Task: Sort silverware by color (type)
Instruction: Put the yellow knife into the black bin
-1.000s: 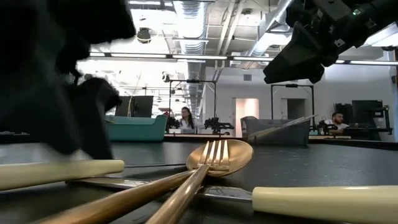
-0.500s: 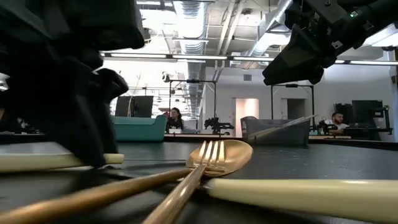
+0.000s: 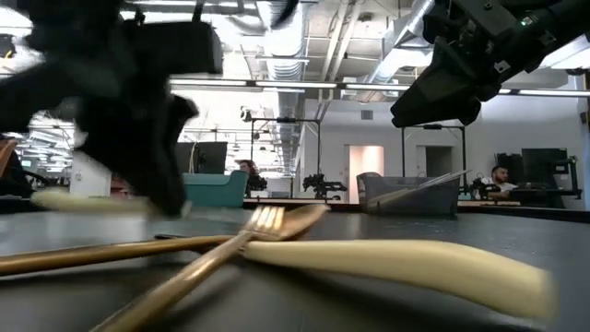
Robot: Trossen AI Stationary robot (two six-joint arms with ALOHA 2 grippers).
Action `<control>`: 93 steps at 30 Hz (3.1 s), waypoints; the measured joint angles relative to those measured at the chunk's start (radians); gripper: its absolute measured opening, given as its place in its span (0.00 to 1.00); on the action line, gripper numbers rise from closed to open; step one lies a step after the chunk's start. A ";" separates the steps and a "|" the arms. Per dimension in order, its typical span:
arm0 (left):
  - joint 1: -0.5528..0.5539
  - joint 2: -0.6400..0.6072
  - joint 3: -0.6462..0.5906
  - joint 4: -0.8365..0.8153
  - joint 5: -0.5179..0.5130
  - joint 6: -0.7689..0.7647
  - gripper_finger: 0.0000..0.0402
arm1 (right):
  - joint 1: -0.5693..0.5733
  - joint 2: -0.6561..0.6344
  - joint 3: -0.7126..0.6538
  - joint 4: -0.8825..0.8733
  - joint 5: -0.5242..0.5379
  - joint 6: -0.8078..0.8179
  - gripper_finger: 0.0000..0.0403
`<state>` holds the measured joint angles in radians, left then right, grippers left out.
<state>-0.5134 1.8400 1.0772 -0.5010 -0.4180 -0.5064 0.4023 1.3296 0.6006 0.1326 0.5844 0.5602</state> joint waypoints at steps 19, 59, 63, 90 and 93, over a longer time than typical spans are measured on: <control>0.128 -0.217 -0.019 0.181 -0.295 0.429 0.06 | -0.012 0.000 0.000 0.046 -0.003 0.000 0.38; 0.148 -0.218 -0.020 0.447 -0.601 0.800 0.06 | -0.185 0.000 0.000 0.549 -0.113 -0.099 0.13; 0.151 -0.218 -0.020 0.443 -0.586 0.775 0.07 | -0.188 0.000 0.000 0.532 -0.122 -0.121 0.03; 0.166 -0.219 -0.114 0.176 -0.503 0.292 0.26 | -0.646 -0.710 0.000 -0.418 -0.093 -0.150 0.01; 0.170 -0.219 -0.119 0.178 -0.503 0.283 0.26 | -0.742 -0.759 0.000 -0.514 -0.094 -0.147 0.01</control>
<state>-0.3431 1.6207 0.9582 -0.3229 -0.9215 -0.2238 -0.3401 0.5707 0.6010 -0.3817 0.4908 0.4135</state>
